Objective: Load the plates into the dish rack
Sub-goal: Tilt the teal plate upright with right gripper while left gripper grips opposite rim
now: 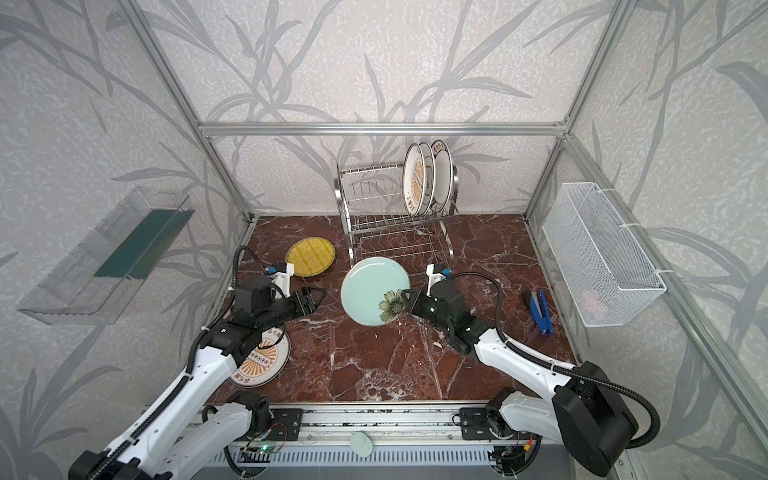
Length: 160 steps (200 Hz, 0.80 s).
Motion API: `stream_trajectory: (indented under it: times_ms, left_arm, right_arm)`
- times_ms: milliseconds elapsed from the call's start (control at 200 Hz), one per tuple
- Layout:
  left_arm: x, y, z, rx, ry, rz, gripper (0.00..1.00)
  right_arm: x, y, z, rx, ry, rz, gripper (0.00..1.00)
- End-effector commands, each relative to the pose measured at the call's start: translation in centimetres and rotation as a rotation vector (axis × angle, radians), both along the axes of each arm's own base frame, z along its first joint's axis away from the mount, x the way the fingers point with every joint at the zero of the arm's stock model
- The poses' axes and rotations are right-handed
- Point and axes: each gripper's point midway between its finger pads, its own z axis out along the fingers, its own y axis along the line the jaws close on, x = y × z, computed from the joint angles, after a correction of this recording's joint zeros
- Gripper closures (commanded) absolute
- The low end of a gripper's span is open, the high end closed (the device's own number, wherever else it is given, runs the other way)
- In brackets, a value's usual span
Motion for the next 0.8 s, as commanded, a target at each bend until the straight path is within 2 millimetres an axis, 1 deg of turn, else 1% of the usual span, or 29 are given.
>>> stream_trajectory:
  times_ms: [0, 180, 340, 480, 600, 795]
  left_arm:
    - [-0.1, -2.2, 0.8, -0.086, -0.036, -0.080, 0.34]
    - [-0.5, -4.7, -0.6, -0.106, -0.020, -0.126, 0.35]
    - [-0.6, -6.0, -0.6, -0.116, -0.027, -0.155, 0.36]
    - [-0.5, -6.2, -1.0, -0.146, -0.016, -0.140, 0.39]
    - [-0.5, -6.3, -1.0, -0.165, -0.021, -0.136, 0.47]
    - [-0.6, -6.1, -0.8, -0.172, -0.027, -0.121, 0.51]
  right_arm:
    - [-0.2, 0.5, 5.2, 0.127, -0.128, 0.077, 1.00]
    - [-0.2, 0.2, 5.4, 0.137, -0.124, 0.115, 1.00]
    - [-0.4, 0.6, 5.4, 0.144, -0.128, 0.148, 1.00]
    - [-0.4, 1.1, 5.7, 0.174, -0.146, 0.179, 1.00]
    - [-0.5, 1.6, 5.7, 0.192, -0.150, 0.203, 1.00]
    - [-0.5, 2.1, 5.8, 0.227, -0.170, 0.229, 1.00]
